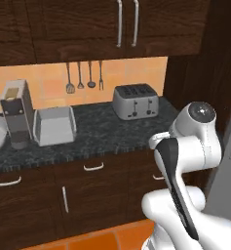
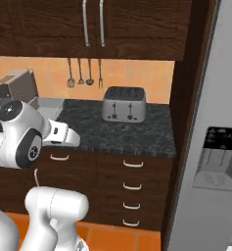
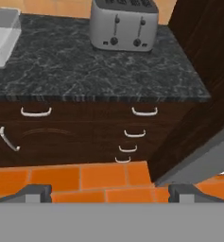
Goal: Place one squash and one chicken drumstick in each tupperware on the nearby counter, to pack two identical lunches.
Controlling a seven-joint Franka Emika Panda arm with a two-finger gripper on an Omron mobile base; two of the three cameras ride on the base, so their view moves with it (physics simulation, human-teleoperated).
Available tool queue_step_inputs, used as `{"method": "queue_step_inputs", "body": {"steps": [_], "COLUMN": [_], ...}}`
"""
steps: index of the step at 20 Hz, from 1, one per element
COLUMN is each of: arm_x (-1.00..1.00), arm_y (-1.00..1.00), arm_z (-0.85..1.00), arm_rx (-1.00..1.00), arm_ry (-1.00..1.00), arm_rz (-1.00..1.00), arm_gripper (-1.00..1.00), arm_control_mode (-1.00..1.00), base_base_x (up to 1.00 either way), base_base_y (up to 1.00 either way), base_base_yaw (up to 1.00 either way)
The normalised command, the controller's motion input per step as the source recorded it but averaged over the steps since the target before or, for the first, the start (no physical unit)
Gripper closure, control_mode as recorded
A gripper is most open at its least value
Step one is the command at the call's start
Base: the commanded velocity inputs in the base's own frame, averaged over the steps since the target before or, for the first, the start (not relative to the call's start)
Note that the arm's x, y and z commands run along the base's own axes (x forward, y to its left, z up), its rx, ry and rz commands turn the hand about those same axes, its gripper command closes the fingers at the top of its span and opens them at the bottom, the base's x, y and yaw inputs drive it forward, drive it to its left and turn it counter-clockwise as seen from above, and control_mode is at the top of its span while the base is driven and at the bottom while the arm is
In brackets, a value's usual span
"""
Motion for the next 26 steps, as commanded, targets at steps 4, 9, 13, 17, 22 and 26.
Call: {"method": "queue_step_inputs", "body": {"steps": [4,9,13,17,22,26], "arm_x": [0.00,0.00,0.00,0.00,0.00,0.00], "arm_y": [0.00,0.00,0.00,0.00,0.00,0.00], "arm_z": [0.00,0.00,0.00,0.00,0.00,0.00], "arm_rx": [0.00,0.00,0.00,0.00,0.00,0.00], "arm_ry": [0.00,0.00,0.00,0.00,0.00,0.00], "arm_rz": [0.00,0.00,0.00,0.00,0.00,0.00], "arm_gripper": [-1.00,-1.00,-1.00,-1.00,-1.00,-1.00], "arm_control_mode": [1.00,1.00,1.00,1.00,1.00,1.00], "base_base_x": [-0.36,0.00,0.08,0.19,0.33,0.48], "base_base_y": [-1.00,-1.00,-1.00,-1.00,-1.00,-0.92], "base_base_yaw": [0.00,0.00,0.00,0.00,0.00,0.00]}}
